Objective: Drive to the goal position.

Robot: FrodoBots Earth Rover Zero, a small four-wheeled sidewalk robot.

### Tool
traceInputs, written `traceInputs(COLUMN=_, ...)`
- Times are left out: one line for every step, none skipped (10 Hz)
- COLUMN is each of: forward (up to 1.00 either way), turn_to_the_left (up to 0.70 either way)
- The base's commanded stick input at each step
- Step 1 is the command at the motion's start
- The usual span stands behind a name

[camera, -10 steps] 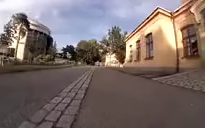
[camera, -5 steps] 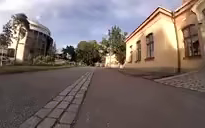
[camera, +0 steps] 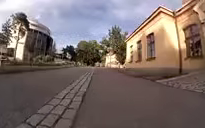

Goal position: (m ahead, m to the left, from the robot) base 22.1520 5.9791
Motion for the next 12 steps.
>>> traceInputs(forward=0.45, turn_to_the_left=0.03)
traceInputs(forward=0.45, turn_to_the_left=0.00)
traceInputs(forward=0.45, turn_to_the_left=0.00)
traceInputs(forward=0.45, turn_to_the_left=0.00)
traceInputs(forward=0.45, turn_to_the_left=0.00)
traceInputs(forward=0.45, turn_to_the_left=0.00)
traceInputs(forward=0.45, turn_to_the_left=0.00)
traceInputs(forward=0.45, turn_to_the_left=0.00)
traceInputs(forward=0.45, turn_to_the_left=0.00)
traceInputs(forward=0.45, turn_to_the_left=0.00)
traceInputs(forward=0.45, turn_to_the_left=0.00)
traceInputs(forward=0.45, turn_to_the_left=0.00)
